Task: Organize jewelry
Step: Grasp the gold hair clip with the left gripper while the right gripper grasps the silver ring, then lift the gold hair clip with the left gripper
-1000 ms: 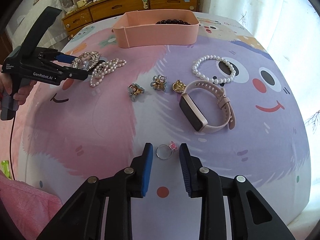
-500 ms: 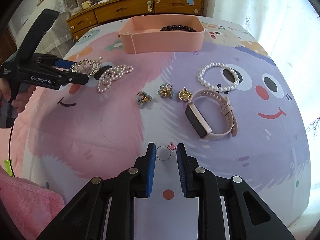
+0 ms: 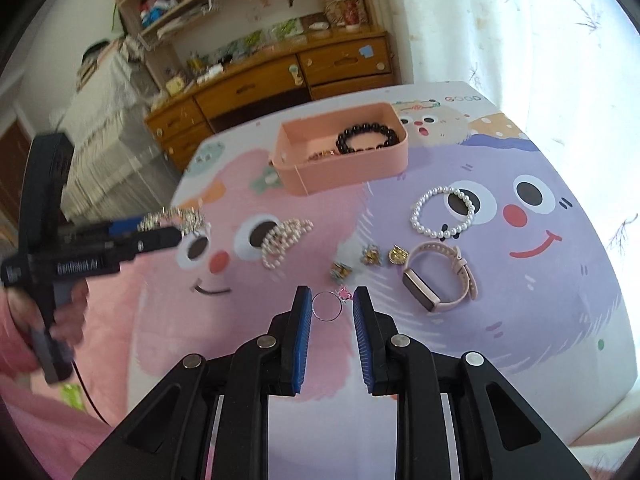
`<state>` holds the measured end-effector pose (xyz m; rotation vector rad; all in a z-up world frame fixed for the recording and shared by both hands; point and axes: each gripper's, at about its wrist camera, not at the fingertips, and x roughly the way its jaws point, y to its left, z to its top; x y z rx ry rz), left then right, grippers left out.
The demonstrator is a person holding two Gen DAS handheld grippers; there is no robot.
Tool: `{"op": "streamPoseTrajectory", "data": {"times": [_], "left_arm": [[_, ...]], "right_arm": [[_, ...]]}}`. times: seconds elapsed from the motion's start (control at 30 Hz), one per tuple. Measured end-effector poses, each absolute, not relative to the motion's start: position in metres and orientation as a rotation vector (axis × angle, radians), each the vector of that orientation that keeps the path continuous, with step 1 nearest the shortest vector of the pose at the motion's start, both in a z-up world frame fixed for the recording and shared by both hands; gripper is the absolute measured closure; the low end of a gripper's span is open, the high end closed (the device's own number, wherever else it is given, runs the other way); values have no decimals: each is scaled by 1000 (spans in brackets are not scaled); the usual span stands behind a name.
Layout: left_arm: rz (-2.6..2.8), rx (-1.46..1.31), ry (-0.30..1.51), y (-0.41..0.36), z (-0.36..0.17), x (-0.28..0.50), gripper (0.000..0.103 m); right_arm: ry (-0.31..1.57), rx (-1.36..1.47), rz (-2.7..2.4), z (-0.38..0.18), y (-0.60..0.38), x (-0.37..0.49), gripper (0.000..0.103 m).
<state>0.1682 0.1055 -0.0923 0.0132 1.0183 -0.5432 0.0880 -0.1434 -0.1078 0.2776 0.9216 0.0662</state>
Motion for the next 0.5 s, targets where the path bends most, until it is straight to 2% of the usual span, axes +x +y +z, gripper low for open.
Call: {"op": "streamPoseTrajectory", "data": {"times": [0.03,0.07,0.13,0.27,0.33,0.5], "left_arm": [[-543,-9,1023,107,-87,164,70],[-516,-17,1036,108,-83,162,77],[-521,-64,1044,110,-74,156,78],[-549,-138,1027,113,-64,153,95],[-539,-146,1022,112,-62,154,97],[-463,-144,1087,111,-76,165,96]], "right_arm": [[912,296,69,-102,-143,86,82],[902,308,69,-95,-141,86,82],[882,308,84,-83,-134,84,82],[873,245,144,-66,-118,88,82],[872,214,177,-58,-111,91,82],[875,174,238,-45,-103,102,82]]}}
